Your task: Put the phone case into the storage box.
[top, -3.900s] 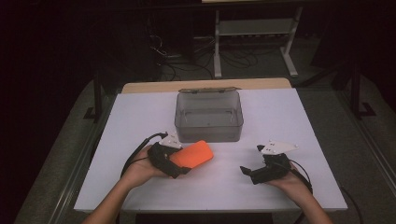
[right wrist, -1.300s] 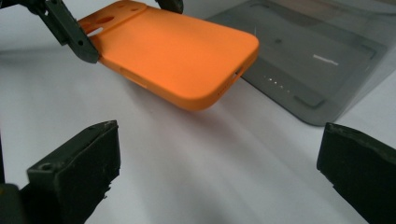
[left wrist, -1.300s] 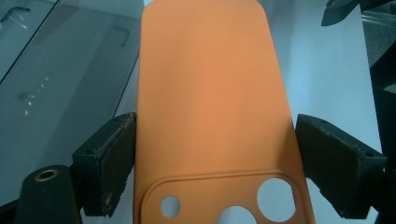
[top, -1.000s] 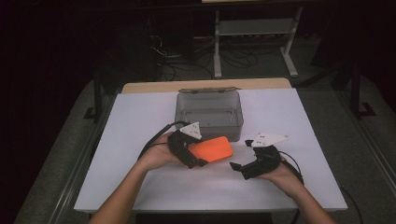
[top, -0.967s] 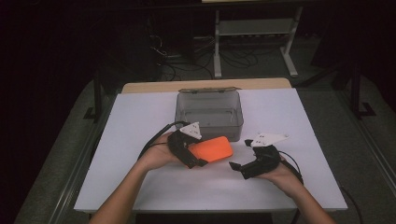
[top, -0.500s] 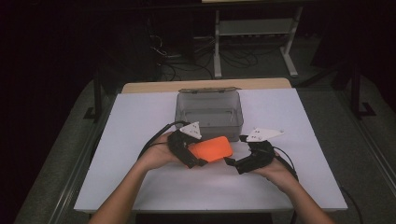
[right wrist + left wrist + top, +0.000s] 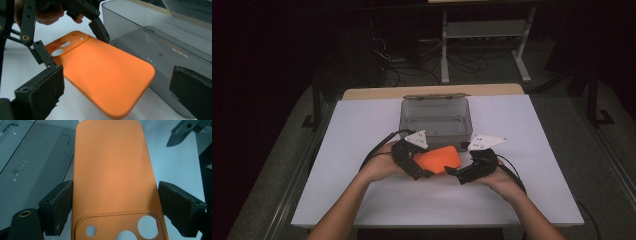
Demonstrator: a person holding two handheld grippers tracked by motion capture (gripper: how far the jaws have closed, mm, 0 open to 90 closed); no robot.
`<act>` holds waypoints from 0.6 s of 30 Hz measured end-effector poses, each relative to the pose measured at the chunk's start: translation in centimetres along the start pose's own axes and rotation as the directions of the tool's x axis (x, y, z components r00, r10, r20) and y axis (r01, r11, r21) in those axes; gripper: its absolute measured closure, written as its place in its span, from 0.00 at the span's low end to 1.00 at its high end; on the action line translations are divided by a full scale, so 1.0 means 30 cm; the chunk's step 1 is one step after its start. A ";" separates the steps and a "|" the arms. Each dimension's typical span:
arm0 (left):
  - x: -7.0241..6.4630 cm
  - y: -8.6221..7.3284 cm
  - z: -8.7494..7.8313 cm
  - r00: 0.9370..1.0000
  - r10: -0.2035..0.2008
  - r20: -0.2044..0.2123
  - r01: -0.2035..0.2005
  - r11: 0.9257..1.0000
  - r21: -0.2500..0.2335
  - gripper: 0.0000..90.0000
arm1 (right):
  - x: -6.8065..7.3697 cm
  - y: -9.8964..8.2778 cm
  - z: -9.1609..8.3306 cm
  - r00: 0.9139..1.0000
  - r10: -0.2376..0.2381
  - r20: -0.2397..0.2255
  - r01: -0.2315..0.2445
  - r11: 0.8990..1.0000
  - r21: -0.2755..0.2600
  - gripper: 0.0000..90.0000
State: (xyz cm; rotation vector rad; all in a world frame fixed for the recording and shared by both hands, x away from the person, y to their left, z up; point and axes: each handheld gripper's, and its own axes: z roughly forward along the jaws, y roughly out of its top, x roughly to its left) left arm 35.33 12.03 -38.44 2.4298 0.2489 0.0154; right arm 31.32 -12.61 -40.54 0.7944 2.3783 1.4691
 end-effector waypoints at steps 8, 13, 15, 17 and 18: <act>0.003 0.000 0.000 1.000 0.000 -0.003 0.000 1.000 0.004 0.17 | 0.002 -0.003 -0.001 0.999 -0.045 0.009 0.045 0.999 0.012 0.00; 0.004 -0.001 0.002 1.000 0.000 -0.005 0.000 1.000 0.006 0.17 | 0.008 -0.004 0.000 0.998 -0.065 0.007 0.065 0.998 0.016 0.00; 0.005 -0.002 0.000 1.000 -0.003 -0.005 0.003 1.000 0.006 0.17 | 0.009 -0.006 0.000 0.997 -0.072 0.009 0.072 0.997 0.021 0.00; 0.005 -0.002 0.000 1.000 -0.005 -0.005 0.005 1.000 0.005 0.17 | 0.011 -0.007 -0.001 0.997 -0.080 0.011 0.080 0.996 0.024 0.00; 0.005 -0.002 0.000 1.000 -0.005 -0.005 0.005 1.000 0.005 0.17 | 0.011 -0.007 -0.001 0.997 -0.080 0.011 0.080 0.996 0.024 0.00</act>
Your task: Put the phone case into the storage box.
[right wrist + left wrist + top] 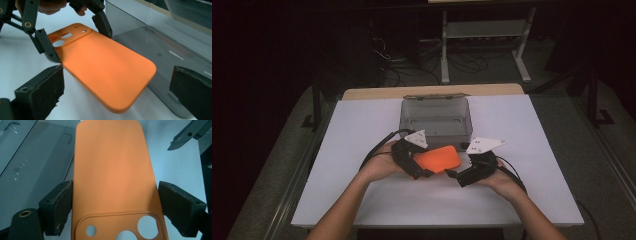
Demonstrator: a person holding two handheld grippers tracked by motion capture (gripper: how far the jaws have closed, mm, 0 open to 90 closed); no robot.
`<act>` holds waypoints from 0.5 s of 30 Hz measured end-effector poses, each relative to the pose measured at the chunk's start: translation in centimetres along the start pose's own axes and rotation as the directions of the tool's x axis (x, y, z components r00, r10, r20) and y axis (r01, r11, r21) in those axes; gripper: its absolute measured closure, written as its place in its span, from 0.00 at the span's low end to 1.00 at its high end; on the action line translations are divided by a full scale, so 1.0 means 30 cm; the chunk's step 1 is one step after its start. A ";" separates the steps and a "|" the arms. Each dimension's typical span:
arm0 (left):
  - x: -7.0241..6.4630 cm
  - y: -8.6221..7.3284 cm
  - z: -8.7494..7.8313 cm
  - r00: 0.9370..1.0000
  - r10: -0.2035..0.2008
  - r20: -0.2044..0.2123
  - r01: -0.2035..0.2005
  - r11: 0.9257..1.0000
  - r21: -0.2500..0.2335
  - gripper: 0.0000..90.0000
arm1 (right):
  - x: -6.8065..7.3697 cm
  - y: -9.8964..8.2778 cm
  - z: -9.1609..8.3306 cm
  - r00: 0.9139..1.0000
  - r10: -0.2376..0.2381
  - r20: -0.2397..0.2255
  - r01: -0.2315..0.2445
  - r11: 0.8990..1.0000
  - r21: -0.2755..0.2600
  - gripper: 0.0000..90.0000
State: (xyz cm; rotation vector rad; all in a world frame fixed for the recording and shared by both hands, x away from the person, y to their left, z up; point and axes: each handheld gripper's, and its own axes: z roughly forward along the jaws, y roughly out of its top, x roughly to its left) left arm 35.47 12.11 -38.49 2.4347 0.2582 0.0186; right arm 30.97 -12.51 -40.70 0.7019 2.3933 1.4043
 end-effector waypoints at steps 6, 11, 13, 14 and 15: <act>0.001 -0.001 0.000 1.000 -0.003 -0.001 0.003 1.000 0.001 0.17 | 0.005 -0.005 -0.005 1.000 -0.027 0.013 0.027 1.000 0.009 0.00; 0.000 0.000 0.007 1.000 -0.002 0.002 0.002 1.000 0.010 0.17 | 0.009 -0.009 -0.005 0.999 -0.051 0.020 0.050 0.999 0.018 0.00; -0.001 0.000 0.008 1.000 -0.003 0.003 0.003 1.000 0.010 0.17 | 0.012 -0.010 -0.004 0.998 -0.057 0.023 0.056 0.998 0.020 0.00; -0.001 0.000 0.008 1.000 -0.003 0.003 0.003 1.000 0.010 0.17 | 0.012 -0.010 -0.004 0.998 -0.057 0.023 0.056 0.998 0.020 0.00; -0.001 0.000 0.008 1.000 -0.002 0.004 0.002 1.000 0.011 0.17 | 0.013 -0.010 -0.004 0.998 -0.063 0.025 0.062 0.998 0.021 0.00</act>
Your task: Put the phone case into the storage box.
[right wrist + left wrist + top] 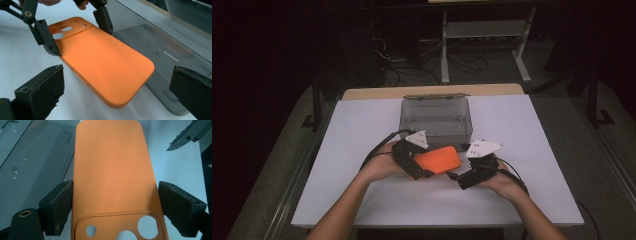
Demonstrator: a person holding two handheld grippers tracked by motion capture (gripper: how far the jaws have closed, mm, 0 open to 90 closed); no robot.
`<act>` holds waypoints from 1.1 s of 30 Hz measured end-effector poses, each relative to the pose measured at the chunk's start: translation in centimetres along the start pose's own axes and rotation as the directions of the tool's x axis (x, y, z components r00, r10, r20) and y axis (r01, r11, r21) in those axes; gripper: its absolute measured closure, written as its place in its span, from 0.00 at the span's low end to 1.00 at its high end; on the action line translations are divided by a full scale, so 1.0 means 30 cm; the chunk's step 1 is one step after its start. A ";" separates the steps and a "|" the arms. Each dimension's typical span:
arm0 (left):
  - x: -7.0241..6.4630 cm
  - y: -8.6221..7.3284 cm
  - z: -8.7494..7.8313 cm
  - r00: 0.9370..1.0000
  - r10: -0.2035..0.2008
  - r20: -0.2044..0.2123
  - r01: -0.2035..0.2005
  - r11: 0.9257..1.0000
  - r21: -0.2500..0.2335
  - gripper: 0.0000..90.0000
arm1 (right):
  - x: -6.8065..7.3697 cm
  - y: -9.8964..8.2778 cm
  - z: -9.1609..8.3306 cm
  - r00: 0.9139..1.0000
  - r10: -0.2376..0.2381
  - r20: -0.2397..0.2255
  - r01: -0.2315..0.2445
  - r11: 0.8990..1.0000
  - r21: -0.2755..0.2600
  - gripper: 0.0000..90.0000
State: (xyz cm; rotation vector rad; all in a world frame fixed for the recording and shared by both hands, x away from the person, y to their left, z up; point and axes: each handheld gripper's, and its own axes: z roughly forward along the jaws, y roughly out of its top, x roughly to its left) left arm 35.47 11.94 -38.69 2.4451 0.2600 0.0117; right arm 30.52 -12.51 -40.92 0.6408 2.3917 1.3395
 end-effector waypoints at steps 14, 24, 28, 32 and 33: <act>0.004 -0.003 -0.001 1.000 -0.006 0.001 0.006 1.000 -0.001 0.17 | 0.016 -0.007 0.002 0.995 -0.088 0.045 0.087 0.996 0.029 0.00; 0.007 -0.004 -0.006 1.000 -0.011 0.002 0.011 1.000 -0.006 0.17 | 0.028 -0.011 0.007 0.987 -0.143 0.071 0.140 0.989 0.046 0.00; 0.006 -0.004 -0.006 1.000 -0.011 0.002 0.011 1.000 -0.005 0.17 | 0.033 -0.013 0.011 0.983 -0.165 0.077 0.161 0.985 0.058 0.00; 0.006 -0.004 -0.005 1.000 -0.011 0.003 0.011 1.000 -0.004 0.17 | 0.038 -0.015 0.015 0.976 -0.200 0.091 0.194 0.979 0.069 0.00; 0.006 -0.004 -0.005 1.000 -0.011 0.003 0.011 1.000 -0.004 0.17 | 0.038 -0.015 0.015 0.976 -0.200 0.091 0.194 0.979 0.069 0.00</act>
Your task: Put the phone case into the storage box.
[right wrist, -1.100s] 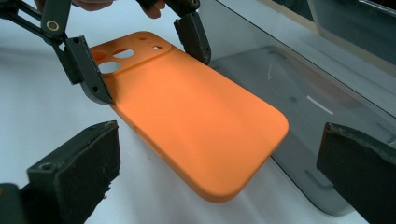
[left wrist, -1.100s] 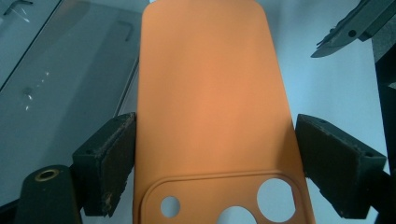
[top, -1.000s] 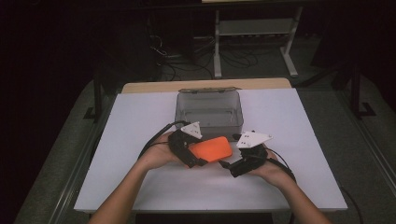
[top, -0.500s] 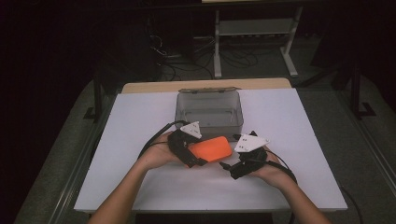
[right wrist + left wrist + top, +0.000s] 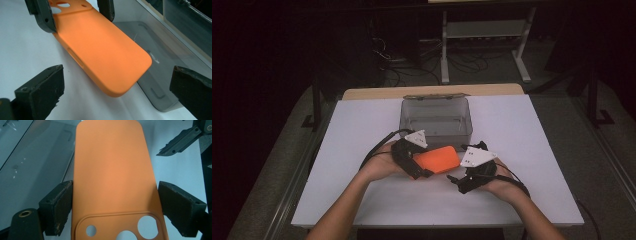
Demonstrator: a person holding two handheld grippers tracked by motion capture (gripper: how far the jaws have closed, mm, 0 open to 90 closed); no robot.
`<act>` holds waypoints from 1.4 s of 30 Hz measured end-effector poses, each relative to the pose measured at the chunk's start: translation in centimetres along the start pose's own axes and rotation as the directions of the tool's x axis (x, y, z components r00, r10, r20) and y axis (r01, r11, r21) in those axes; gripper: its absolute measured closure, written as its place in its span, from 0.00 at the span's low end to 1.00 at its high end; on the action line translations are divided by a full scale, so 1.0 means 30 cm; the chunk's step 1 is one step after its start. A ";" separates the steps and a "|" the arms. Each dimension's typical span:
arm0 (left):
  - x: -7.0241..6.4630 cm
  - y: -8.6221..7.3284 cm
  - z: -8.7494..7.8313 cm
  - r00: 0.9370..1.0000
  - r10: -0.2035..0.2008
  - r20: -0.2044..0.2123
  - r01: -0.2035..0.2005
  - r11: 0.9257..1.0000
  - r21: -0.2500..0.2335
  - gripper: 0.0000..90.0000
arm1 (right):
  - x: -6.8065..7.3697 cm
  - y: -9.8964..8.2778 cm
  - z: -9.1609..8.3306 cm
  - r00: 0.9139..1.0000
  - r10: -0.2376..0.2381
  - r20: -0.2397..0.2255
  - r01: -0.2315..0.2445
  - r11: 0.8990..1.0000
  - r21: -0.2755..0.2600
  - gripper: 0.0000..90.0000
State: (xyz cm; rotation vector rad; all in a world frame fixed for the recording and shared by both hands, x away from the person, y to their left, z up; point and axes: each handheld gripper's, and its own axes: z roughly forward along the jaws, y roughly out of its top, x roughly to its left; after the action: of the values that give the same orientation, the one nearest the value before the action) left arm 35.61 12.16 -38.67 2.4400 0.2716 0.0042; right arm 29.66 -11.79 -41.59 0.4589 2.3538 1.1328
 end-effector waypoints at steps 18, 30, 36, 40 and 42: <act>0.000 -0.001 0.001 1.000 -0.002 0.003 0.002 1.000 0.004 0.17 | 0.026 -0.002 0.013 0.991 -0.113 0.066 0.111 0.993 0.034 0.00; 0.001 -0.002 0.001 1.000 -0.006 0.003 0.006 1.000 0.001 0.17 | 0.043 -0.002 0.023 0.978 -0.183 0.101 0.177 0.982 0.060 0.00; 0.002 -0.001 0.002 1.000 -0.006 0.004 0.006 1.000 0.003 0.17 | 0.048 -0.002 0.025 0.970 -0.212 0.119 0.205 0.977 0.066 0.00; 0.001 -0.002 0.002 1.000 -0.010 0.006 0.010 1.000 0.006 0.17 | 0.059 -0.001 0.029 0.957 -0.256 0.139 0.247 0.966 0.083 0.00; 0.001 -0.002 0.002 1.000 -0.010 0.006 0.010 1.000 0.007 0.17 | 0.063 0.000 0.031 0.953 -0.267 0.145 0.256 0.963 0.088 0.00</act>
State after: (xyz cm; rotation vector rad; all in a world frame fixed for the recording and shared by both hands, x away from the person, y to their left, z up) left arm 35.65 12.17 -38.74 2.4450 0.2816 -0.0079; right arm 28.61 -10.28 -42.63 0.2381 2.2420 0.8647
